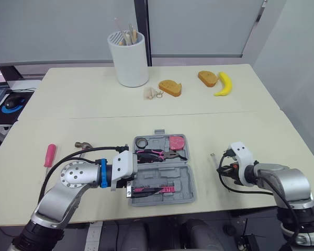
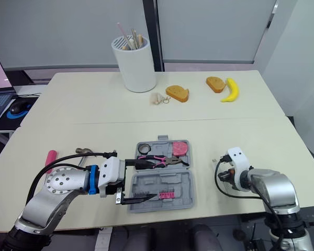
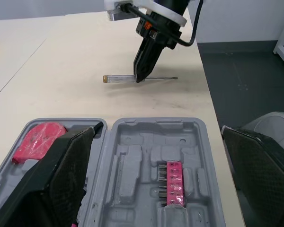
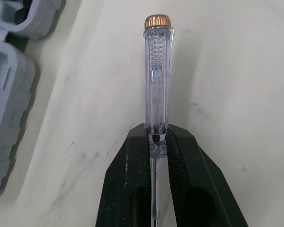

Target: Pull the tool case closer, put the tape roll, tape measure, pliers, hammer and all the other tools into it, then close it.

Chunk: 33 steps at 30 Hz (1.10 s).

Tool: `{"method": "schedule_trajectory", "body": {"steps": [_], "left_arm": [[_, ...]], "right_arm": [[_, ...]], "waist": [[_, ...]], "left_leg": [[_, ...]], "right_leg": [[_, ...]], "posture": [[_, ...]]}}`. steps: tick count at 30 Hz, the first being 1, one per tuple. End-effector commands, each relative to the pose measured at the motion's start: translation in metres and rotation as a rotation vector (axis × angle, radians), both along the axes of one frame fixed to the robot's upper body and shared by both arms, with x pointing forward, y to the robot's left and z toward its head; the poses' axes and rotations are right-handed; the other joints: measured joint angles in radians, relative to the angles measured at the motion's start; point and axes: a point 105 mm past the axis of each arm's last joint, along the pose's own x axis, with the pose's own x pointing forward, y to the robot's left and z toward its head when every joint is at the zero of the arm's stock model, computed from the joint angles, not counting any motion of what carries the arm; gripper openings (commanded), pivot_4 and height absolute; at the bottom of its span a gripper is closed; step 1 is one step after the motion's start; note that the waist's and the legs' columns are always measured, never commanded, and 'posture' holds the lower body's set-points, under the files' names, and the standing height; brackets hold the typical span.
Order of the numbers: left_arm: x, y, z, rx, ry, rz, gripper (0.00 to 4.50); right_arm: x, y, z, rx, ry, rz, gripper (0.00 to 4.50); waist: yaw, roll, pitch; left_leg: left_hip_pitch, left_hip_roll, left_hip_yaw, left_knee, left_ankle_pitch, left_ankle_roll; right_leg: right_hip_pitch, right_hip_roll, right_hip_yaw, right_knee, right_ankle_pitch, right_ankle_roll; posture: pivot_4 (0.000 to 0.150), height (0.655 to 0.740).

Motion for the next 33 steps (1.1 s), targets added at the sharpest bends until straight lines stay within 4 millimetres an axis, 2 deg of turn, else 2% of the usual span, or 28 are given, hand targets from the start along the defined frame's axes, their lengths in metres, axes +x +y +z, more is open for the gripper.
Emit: {"method": "schedule_trajectory", "body": {"steps": [1, 3, 5, 12, 14, 17, 22, 28, 33], "left_arm": [[0.001, -0.003, 0.006, -0.012, -0.041, -0.004, 4.5], [0.001, -0.003, 0.006, -0.012, -0.044, -0.001, 4.5], [0.002, -0.004, 0.006, -0.012, -0.047, -0.001, 4.5], [0.003, 0.001, 0.009, -0.012, -0.048, 0.013, 4.5], [0.002, 0.004, 0.011, -0.019, -0.034, 0.02, 4.5], [0.002, 0.009, 0.016, -0.048, -0.014, 0.037, 4.5], [0.0, 0.026, 0.016, -0.022, 0.008, 0.068, 4.5], [-0.01, 0.047, 0.008, 0.032, 0.044, 0.089, 4.5], [-0.013, 0.05, 0.004, 0.043, 0.044, 0.096, 4.5]], "right_arm": [[0.008, 0.003, 0.004, -0.016, -0.061, -0.014, 0.23], [0.011, 0.005, 0.001, -0.024, -0.078, -0.035, 0.23], [0.011, 0.008, 0.004, -0.013, -0.093, -0.031, 0.95], [0.005, 0.012, 0.034, -0.004, -0.24, 0.056, 2.58], [0.0, 0.013, 0.043, -0.068, -0.36, 0.163, 3.11], [-0.006, 0.009, 0.038, -0.168, -0.485, 0.228, 3.99], [-0.005, 0.007, 0.023, -0.152, -0.566, 0.13, 3.99], [-0.006, 0.012, -0.001, -0.148, -0.535, 0.069, 3.99], [-0.005, 0.009, -0.015, -0.15, -0.505, 0.005, 3.99]], "waist": [[-0.001, 0.0, 0.0], [-0.002, -0.001, 0.0], [-0.002, -0.001, 0.0], [-0.002, -0.001, 0.0], [-0.001, -0.001, 0.0], [-0.001, -0.001, -0.001], [-0.009, -0.001, -0.001], [-0.004, -0.001, -0.001], [0.001, -0.001, -0.001]], "left_leg": [[0.0, 0.0, 0.0, 0.0, 0.0, 0.0], [0.0, 0.0, 0.0, 0.0, 0.0, 0.0], [0.0, 0.0, 0.0, 0.0, 0.0, 0.0], [0.0, 0.0, 0.0, 0.0, 0.0, 0.0], [0.0, 0.0, 0.0, 0.0, 0.0, 0.0], [-0.001, 0.0, -0.001, 0.0, 0.0, 0.0], [0.0, 0.002, -0.001, 0.0, 0.0, 0.0], [0.0, 0.002, 0.0, -0.001, 0.0, 0.0], [0.0, 0.001, 0.001, 0.0, 0.0, 0.0]], "right_leg": [[0.0, 0.0, 0.0, 0.0, 0.0, 0.0], [0.0, 0.0, 0.0, 0.0, 0.0, 0.0], [0.0, 0.0, 0.0, 0.0, 0.0, 0.0], [0.0, 0.001, 0.0, -0.001, 0.0, 0.0], [0.0, 0.001, 0.0, -0.001, 0.0, 0.0], [0.0, 0.0, -0.001, -0.002, -0.003, 0.005], [0.0, 0.001, 0.0, -0.002, -0.003, 0.005], [0.0, 0.001, 0.0, -0.001, -0.003, 0.005], [0.0, 0.0, 0.0, -0.001, -0.003, 0.005]], "posture": [[0.15, 0.7337], [0.15, 0.7337], [0.15, 0.7337], [0.15, 0.7337], [0.15, 0.7337], [0.15, 0.7337], [0.15, 0.7337], [0.15, 0.7337], [0.15, 0.7337]]}}
